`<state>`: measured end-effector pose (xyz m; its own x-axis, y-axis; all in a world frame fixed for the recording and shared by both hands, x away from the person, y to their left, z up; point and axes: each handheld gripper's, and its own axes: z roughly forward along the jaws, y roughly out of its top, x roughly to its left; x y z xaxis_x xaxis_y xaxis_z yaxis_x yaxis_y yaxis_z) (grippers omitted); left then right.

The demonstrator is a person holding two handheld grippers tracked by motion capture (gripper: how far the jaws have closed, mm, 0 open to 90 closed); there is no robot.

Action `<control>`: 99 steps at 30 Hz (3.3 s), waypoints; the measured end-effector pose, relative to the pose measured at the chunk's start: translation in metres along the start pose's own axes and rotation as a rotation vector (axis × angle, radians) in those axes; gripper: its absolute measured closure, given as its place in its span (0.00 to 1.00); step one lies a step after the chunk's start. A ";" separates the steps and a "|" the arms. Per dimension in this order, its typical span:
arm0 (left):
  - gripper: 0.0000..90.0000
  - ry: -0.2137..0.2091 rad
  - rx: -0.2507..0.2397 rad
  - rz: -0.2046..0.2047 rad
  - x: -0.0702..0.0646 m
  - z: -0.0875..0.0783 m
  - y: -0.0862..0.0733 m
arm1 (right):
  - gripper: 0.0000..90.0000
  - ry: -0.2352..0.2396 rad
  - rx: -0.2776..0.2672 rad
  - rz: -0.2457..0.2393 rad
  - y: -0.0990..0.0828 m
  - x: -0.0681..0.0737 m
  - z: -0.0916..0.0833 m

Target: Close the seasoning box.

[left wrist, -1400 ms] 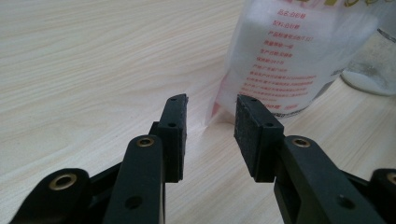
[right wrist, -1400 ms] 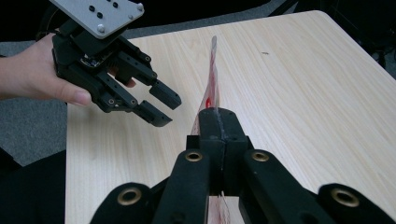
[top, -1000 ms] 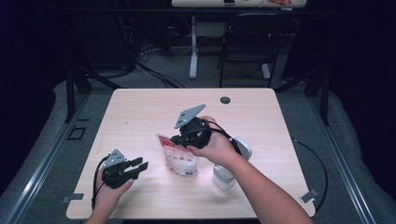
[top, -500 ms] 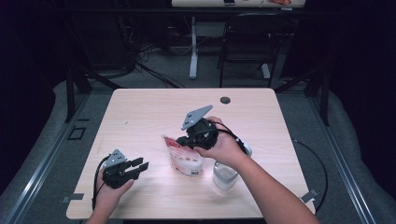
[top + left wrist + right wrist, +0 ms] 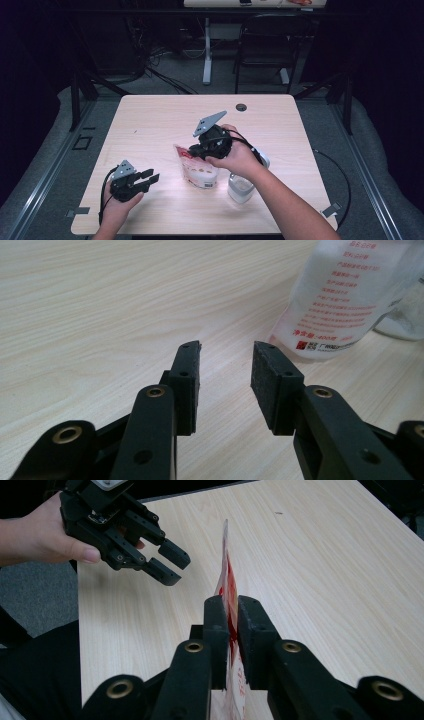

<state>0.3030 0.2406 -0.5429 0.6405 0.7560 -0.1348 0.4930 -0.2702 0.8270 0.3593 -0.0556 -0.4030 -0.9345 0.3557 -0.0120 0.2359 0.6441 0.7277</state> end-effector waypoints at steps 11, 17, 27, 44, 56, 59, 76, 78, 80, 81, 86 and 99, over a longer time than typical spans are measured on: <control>0.71 -0.002 0.000 0.001 0.000 -0.001 0.000 | 0.87 -0.019 0.021 -0.003 0.019 0.004 0.011; 0.71 0.000 0.002 0.001 0.000 -0.001 0.000 | 0.87 -0.020 0.043 0.001 0.023 0.004 0.019; 0.71 -0.002 0.000 0.001 0.000 0.000 0.000 | 0.87 -0.027 0.068 0.005 0.026 0.004 0.027; 0.71 -0.003 0.000 0.001 0.000 0.000 0.000 | 0.90 -0.035 0.119 -0.009 0.028 0.004 0.035; 0.71 -0.003 0.000 0.002 0.000 0.000 0.000 | 0.97 -0.025 0.127 -0.023 0.028 0.004 0.036; 0.71 -0.002 0.000 0.003 0.000 0.000 0.000 | 0.99 -0.022 0.128 -0.024 0.028 0.004 0.036; 0.71 -0.003 0.002 0.006 0.000 0.001 0.000 | 1.00 -0.039 0.126 -0.049 0.028 0.006 0.035; 0.71 -0.002 0.002 0.006 0.000 0.001 0.000 | 1.00 -0.037 0.126 -0.049 0.028 0.006 0.035; 0.71 -0.004 0.004 0.007 0.000 0.001 0.000 | 1.00 -0.029 0.129 -0.050 0.028 0.006 0.035; 0.71 -0.006 0.006 0.006 0.000 0.001 0.000 | 1.00 -0.023 0.130 -0.049 0.028 0.006 0.034; 0.71 -0.008 0.007 0.007 -0.001 0.001 0.000 | 1.00 -0.024 0.128 -0.052 0.027 0.006 0.033; 0.71 -0.017 0.017 0.014 -0.004 0.004 0.000 | 1.00 -0.016 0.091 -0.057 0.016 0.006 0.019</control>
<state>0.3033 0.2352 -0.5444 0.6575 0.7418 -0.1323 0.4932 -0.2909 0.8198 0.3625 -0.0305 -0.4040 -0.9428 0.3273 -0.0629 0.2066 0.7220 0.6603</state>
